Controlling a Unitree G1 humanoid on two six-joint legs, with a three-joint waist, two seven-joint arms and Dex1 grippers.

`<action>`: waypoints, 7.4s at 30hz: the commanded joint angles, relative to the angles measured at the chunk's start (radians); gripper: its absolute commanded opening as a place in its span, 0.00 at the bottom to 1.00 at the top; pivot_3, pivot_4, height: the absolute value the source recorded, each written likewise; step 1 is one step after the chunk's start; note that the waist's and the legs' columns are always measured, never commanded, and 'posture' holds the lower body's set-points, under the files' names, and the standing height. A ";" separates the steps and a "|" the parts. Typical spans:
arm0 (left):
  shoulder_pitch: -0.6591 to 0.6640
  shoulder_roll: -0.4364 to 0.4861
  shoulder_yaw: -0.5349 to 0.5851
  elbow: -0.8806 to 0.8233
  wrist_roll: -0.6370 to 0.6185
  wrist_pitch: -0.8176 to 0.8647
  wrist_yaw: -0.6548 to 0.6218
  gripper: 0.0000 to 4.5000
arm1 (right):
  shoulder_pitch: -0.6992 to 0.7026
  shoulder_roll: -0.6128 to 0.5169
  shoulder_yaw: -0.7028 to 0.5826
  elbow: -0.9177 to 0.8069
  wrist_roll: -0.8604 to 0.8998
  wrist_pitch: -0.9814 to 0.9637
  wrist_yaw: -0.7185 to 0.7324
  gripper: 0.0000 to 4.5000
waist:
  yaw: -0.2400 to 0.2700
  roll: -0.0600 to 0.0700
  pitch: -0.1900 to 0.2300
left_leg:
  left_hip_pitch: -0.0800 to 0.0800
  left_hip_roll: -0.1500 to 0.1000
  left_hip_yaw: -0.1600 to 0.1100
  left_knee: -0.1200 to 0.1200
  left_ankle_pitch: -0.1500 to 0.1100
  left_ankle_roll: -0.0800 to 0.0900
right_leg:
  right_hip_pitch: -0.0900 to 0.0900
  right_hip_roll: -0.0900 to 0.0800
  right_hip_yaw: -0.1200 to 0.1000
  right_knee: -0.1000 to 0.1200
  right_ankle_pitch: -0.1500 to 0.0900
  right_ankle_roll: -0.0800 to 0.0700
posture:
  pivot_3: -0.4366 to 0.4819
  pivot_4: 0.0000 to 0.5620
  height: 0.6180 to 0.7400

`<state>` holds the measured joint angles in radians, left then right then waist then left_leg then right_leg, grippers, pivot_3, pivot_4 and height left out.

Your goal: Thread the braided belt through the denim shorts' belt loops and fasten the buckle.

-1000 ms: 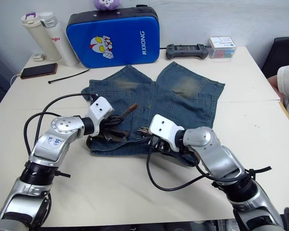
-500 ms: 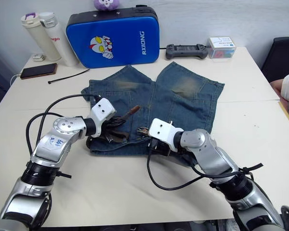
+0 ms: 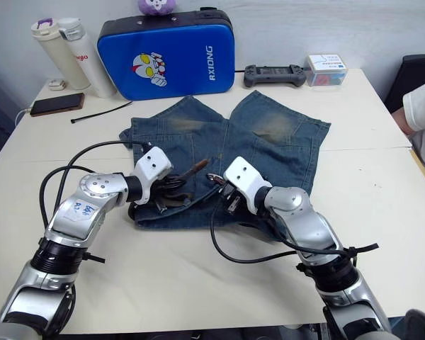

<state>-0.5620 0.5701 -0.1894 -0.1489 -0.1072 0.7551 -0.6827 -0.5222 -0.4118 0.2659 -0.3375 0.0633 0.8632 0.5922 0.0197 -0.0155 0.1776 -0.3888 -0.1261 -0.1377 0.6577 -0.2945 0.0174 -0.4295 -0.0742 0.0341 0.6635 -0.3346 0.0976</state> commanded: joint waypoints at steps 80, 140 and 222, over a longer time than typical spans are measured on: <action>-0.086 -0.222 -0.051 -0.012 -0.011 0.138 0.100 0.00 | -0.010 0.036 0.029 -0.153 0.129 0.054 -0.078 0.00 | -0.025 0.000 -0.001 | 0.000 0.000 0.000 -0.001 0.000 0.000 | -0.001 0.000 0.000 0.001 0.000 0.000 | 0.48 0.27 1.00; -0.058 0.082 0.142 -0.091 -0.280 0.114 -0.235 0.99 | -0.377 -0.479 -0.020 0.460 -0.129 -1.149 0.565 0.00 | -0.018 0.001 0.000 | 0.000 0.000 0.001 0.001 0.000 0.000 | 0.000 0.000 0.000 -0.001 0.000 0.000 | 0.48 0.27 1.00; -0.256 -0.356 0.047 0.098 -0.105 -0.075 0.109 0.01 | -0.454 -0.418 -0.079 0.365 -0.046 -0.720 0.629 0.00 | 0.003 0.000 0.000 | -0.002 0.000 0.002 0.004 -0.001 0.000 | -0.001 0.001 0.000 0.000 0.000 0.001 | 0.48 0.27 1.00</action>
<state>-0.7953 0.2198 -0.1718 -0.0209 -0.1928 0.6795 -0.5830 -0.9696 -0.8343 0.2408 0.0762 -0.0176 0.1278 1.2312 0.0232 -0.0150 0.1773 -0.3907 -0.1256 -0.1359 0.6620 -0.2951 0.0177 -0.4301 -0.0735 0.0344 0.6636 -0.3343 0.0983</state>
